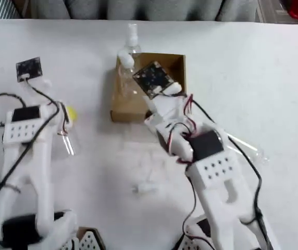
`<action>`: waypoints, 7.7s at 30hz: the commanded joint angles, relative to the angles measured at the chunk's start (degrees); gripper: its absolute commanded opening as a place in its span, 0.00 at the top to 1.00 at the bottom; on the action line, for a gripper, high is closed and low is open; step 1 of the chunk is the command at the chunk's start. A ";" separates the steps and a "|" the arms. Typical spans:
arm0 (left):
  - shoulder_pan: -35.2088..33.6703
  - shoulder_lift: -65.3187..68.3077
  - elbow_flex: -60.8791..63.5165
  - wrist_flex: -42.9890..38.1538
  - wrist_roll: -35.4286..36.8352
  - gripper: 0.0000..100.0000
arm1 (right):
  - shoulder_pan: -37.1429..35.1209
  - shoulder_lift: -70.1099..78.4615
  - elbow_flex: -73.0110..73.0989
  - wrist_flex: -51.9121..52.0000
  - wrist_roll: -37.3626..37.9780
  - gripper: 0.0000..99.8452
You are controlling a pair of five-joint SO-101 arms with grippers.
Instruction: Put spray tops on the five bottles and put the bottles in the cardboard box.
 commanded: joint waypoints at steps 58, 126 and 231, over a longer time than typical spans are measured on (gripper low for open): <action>38.81 -61.32 50.37 -46.86 -9.32 0.98 | -15.16 -18.86 -17.49 -32.04 -10.55 0.98; 37.32 -83.56 58.29 -38.51 -9.14 0.98 | -14.37 -14.11 -0.35 -48.92 -8.09 0.98; 37.14 -83.30 58.55 -37.98 -9.41 0.98 | -17.54 -3.47 -20.04 -1.98 -2.73 0.99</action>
